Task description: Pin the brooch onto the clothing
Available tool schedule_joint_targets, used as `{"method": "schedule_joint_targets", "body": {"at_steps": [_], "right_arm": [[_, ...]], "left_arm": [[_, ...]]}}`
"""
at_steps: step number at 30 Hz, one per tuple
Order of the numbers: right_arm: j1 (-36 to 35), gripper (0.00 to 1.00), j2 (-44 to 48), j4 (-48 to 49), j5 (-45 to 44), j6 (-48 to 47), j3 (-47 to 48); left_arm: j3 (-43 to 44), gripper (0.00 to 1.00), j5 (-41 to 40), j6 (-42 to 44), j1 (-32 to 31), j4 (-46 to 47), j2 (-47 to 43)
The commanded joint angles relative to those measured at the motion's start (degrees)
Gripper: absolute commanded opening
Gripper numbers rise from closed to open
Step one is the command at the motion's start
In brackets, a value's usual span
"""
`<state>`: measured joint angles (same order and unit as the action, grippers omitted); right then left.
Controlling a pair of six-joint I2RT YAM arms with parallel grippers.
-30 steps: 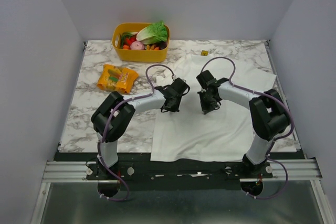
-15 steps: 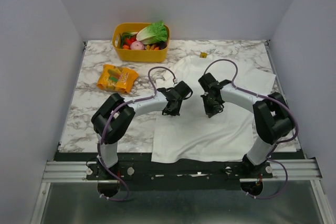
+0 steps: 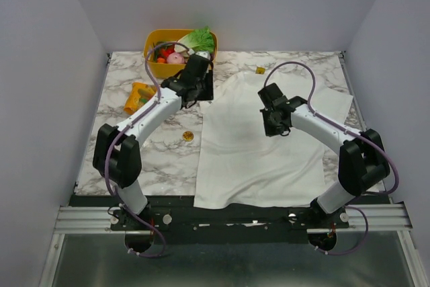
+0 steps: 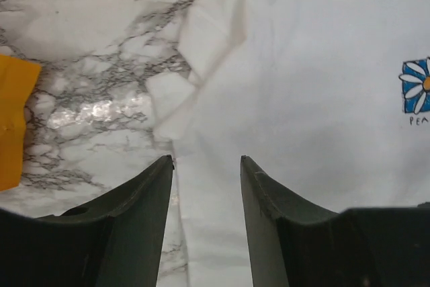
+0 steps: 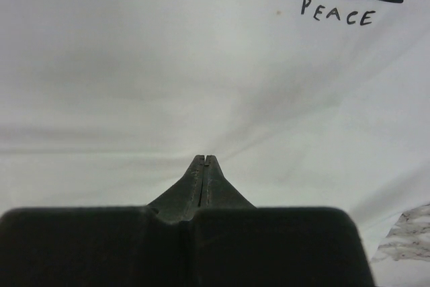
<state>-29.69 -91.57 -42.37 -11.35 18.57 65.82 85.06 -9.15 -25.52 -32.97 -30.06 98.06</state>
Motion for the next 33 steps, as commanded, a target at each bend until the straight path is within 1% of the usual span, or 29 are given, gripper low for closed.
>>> {"method": "schedule_joint_targets", "body": {"at_steps": [1,2,3,5,6,7,9,15,23,26,29,31,32,33], "right_arm": [[-0.54,0.01,-0.63,-0.26,-1.57,-0.64,0.45],[-0.54,0.01,-0.89,-0.08,-1.48,-0.72,0.19],[-0.54,0.01,-1.07,0.09,-1.13,-0.9,0.01],[-0.63,0.01,-1.33,0.36,-1.04,-0.99,-0.25],[-0.54,0.01,-1.59,0.53,-0.78,-1.16,-0.43],[-0.54,0.01,-1.68,0.62,-0.77,-1.34,-0.52],[-0.54,0.01,-1.77,1.06,-0.34,-1.51,-1.04],[-0.54,0.01,-2.91,2.2,0.54,-1.43,-1.84],[-0.54,0.01,-3.09,3.87,0.46,-1.17,-3.59],[-0.54,0.01,-3.79,4.14,0.89,-0.99,-3.68],[-0.54,0.01,-4.06,4.31,0.9,-0.9,-3.95],[-0.54,0.01,-4.06,4.49,0.98,-0.9,-4.39],[-0.54,0.01,-4.14,4.66,0.98,-0.81,-4.65],[-0.63,0.01,-4.14,4.66,1.07,-0.9,-4.82]], "left_arm": [[-1.82,0.55,9.06,-0.14,8.09,1.15,3.01],[-2.26,0.55,9.49,-0.32,10.53,2.02,3.62],[-2.61,0.55,13.15,-0.84,11.69,2.64,5.02],[-4.36,0.55,16.25,-2.07,14.76,6.22,6.17],[-4.98,0.55,18.53,-2.78,15.47,7.64,7.05],[-5.51,0.55,19.07,-3.13,15.92,9.04,7.4],[-5.69,0.55,19.25,-2.7,16.18,11.16,9.07],[-4.02,0.56,21.19,-2.78,16.27,13.36,13.72],[-1.74,0.56,21.01,-2.61,16.27,13.98,19.0],[-0.69,0.54,21.19,-2.78,16.27,14.68,20.68],[0.54,0.48,22.15,-3.13,16.27,15.65,21.99],[1.34,0.34,22.07,-2.61,16.27,15.83,22.79],[2.12,0.25,21.54,-2.43,16.27,15.56,22.79],[2.31,0.12,20.84,-2.17,16.27,15.65,22.61]]}}
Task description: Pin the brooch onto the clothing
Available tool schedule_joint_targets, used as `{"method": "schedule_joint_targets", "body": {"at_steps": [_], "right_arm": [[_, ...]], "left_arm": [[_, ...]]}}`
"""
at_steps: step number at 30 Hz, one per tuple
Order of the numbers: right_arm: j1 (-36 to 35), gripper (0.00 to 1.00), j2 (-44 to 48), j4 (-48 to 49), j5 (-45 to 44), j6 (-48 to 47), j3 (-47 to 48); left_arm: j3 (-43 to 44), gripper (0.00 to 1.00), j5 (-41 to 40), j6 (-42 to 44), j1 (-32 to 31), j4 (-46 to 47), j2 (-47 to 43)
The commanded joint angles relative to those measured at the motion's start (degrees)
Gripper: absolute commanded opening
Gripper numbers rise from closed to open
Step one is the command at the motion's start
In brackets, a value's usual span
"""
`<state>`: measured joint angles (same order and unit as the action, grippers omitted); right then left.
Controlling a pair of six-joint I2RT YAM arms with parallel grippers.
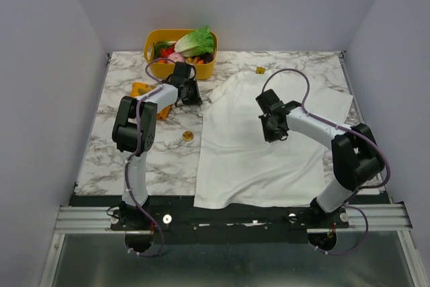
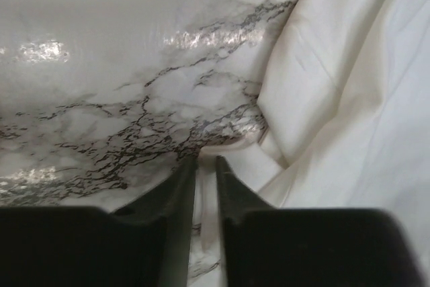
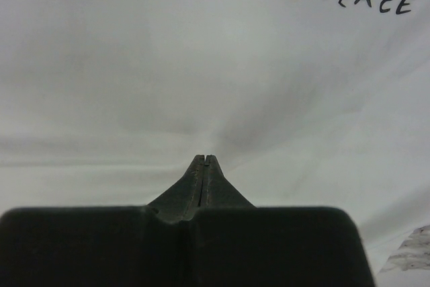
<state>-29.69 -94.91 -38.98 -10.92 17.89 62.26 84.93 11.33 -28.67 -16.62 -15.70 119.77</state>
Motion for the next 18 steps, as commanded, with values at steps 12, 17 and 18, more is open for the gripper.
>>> {"method": "schedule_joint_targets", "body": {"at_steps": [12,17,18], "right_arm": [[-0.54,0.01,-2.82,2.24,1.6,0.39,-3.72],[-0.63,0.0,-2.56,2.42,1.78,0.48,-3.9],[-0.54,0.0,-2.56,2.42,1.69,0.31,-3.9]], "left_arm": [[4.72,0.0,-5.53,3.61,-0.08,1.48,-2.96],[4.47,0.0,-4.84,5.2,-0.08,-0.65,-2.43],[3.85,0.15,-4.13,5.2,-0.08,-0.21,-2.43]]}}
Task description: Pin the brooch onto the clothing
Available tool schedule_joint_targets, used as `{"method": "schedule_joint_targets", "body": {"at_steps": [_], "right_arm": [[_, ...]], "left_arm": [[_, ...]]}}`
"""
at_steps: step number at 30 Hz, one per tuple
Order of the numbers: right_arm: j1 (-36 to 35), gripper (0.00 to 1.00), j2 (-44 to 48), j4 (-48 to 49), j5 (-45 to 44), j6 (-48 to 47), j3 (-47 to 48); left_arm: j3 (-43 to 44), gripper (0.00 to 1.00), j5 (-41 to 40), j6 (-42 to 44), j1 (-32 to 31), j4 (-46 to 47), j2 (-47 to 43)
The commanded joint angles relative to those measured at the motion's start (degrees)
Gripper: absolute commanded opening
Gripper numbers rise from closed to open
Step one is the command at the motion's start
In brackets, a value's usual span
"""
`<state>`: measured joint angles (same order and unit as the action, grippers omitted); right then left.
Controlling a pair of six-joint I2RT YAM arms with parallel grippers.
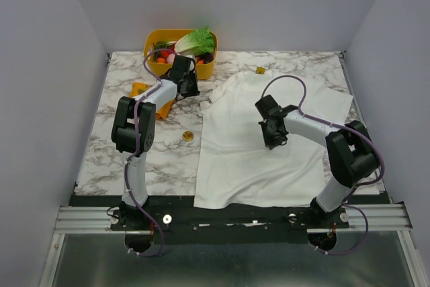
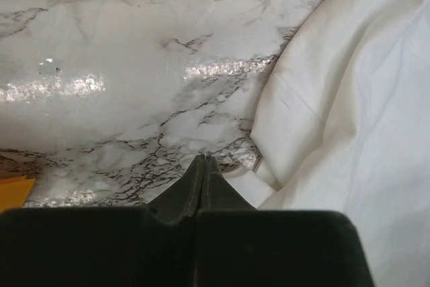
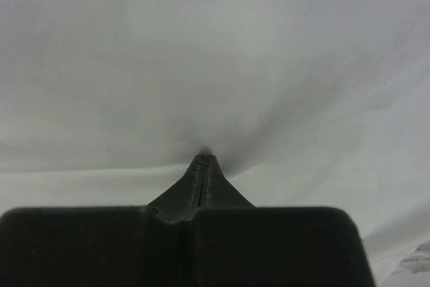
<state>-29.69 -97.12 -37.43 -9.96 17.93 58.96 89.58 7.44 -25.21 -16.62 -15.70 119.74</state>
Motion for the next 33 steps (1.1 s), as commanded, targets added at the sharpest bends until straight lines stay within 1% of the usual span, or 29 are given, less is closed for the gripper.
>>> {"method": "schedule_joint_targets", "body": {"at_steps": [1,3,4,11,16,21,23,25,26,27,28,29,33], "right_arm": [[-0.54,0.0,-0.35,0.95,0.9,0.35,-0.6],[-0.54,0.0,-0.35,0.95,0.9,0.26,-0.6],[-0.54,0.0,-0.35,0.87,0.82,0.26,-0.69],[-0.54,0.0,-0.35,0.87,0.73,0.26,-1.04],[-0.54,0.0,-0.35,0.95,0.73,0.35,-1.13],[-0.54,0.0,-0.35,1.04,0.46,0.35,-1.21],[-0.54,0.0,-0.35,1.04,0.38,0.35,-1.3],[-0.54,0.0,-0.44,1.13,0.46,0.26,-1.3],[-0.54,0.01,-0.52,1.04,0.55,0.26,-1.39],[-0.54,0.0,-0.53,1.04,0.64,0.26,-1.39],[-0.54,0.0,-0.44,1.13,0.64,0.26,-1.39],[-0.54,0.0,-0.52,1.04,0.64,0.26,-1.48],[-0.54,0.01,-0.53,1.13,0.73,0.26,-1.65]], "left_arm": [[-1.51,0.3,1.5,1.57,-0.08,0.23,-2.5],[-3.53,0.52,3.01,1.05,-0.08,2.16,-2.58],[-4.06,0.54,4.15,0.87,-0.08,2.78,-2.5],[-4.42,0.55,6.09,0.16,-0.51,3.84,-0.74],[-2.4,0.5,7.06,0.25,-1.39,2.43,1.72],[-2.48,0.48,6.62,0.51,-1.75,1.99,2.6],[-2.31,0.45,6.45,0.69,-1.75,1.9,2.95],[-2.04,0.35,6.18,0.78,-1.75,1.82,3.48],[-1.78,0.28,6.09,0.69,-1.75,1.9,3.39],[-1.6,0.12,5.74,0.69,-1.75,1.99,3.48],[-1.43,0.05,5.48,0.69,-1.75,2.08,3.39],[-0.64,0.0,4.43,0.78,-1.75,1.47,3.39],[1.12,0.0,1.18,1.74,-1.75,0.59,2.52]]}}
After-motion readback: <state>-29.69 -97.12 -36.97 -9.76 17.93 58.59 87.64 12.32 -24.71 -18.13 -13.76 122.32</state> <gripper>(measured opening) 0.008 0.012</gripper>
